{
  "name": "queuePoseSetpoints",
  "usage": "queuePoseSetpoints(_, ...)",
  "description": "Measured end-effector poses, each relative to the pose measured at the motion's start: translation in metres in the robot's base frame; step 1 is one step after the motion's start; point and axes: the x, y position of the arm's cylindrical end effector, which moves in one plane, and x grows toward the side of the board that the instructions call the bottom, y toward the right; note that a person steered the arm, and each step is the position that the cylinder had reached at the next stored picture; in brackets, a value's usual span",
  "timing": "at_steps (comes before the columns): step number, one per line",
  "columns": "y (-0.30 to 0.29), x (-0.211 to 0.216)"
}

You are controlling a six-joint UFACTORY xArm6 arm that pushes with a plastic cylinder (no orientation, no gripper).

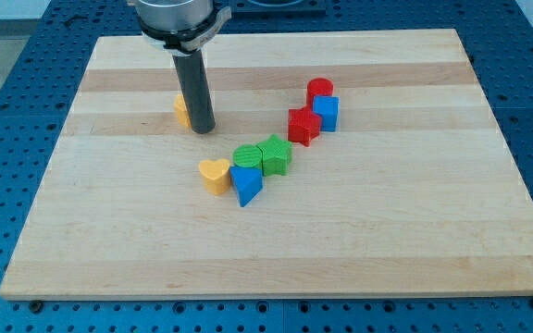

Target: Move yellow hexagon towards up

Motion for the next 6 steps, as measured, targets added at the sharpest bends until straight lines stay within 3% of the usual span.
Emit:
queuePoseSetpoints(2, -0.029, 0.016)
queuePoseSetpoints(6, -0.050, -0.024)
